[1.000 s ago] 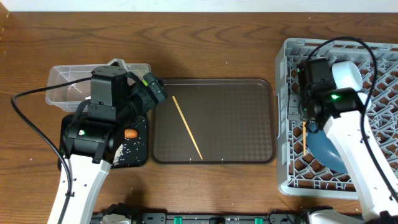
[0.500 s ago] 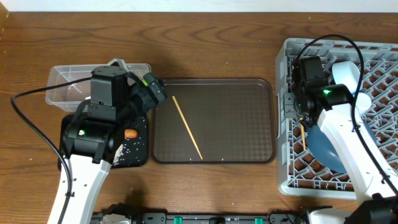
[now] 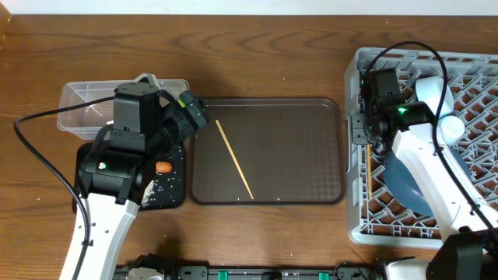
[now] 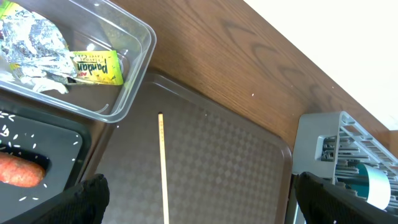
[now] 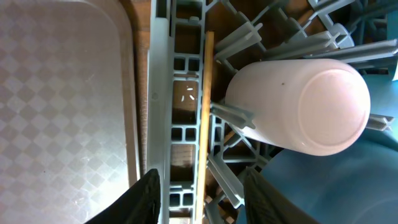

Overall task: Sort waste into correct bins and load items into the dishwasher rack
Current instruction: 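Grasp the right chopstick and carry it into the rack's left edge, then return the right gripper to the tray and grasp the left chopstick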

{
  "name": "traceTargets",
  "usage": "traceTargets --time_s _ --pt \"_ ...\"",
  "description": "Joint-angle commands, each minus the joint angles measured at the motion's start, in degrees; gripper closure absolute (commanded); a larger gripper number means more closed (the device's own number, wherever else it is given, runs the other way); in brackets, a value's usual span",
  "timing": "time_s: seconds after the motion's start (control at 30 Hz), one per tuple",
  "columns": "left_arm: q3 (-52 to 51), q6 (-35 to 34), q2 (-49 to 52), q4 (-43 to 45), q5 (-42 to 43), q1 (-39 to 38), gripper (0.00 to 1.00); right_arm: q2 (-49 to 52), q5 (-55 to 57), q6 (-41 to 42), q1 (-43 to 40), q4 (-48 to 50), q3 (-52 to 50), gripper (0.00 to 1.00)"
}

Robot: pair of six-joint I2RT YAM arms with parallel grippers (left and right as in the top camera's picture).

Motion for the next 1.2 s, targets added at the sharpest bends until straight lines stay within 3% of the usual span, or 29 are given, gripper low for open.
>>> traceTargets --time_s 0.0,0.17,0.57,0.7,1.17 --pt "0.66 0.96 0.04 -0.02 -0.70 0.28 0.02 -1.09 -4.81 -0.02 0.07 -0.39 2.89 0.58" --pt "0.66 0.98 0.04 -0.02 -0.70 0.28 0.02 -3.61 -16.65 1.09 3.67 -0.57 8.90 0.57" --pt "0.68 0.98 0.04 -0.02 -0.70 0.28 0.02 -2.14 -14.88 10.88 21.81 6.23 9.51 0.59" --pt "0.66 0.98 0.04 -0.02 -0.70 0.28 0.02 2.99 -9.84 18.43 26.53 7.69 9.44 0.59" --pt "0.68 0.96 0.04 -0.02 -0.70 0.28 0.02 23.21 -10.54 19.34 37.68 19.58 9.46 0.60"
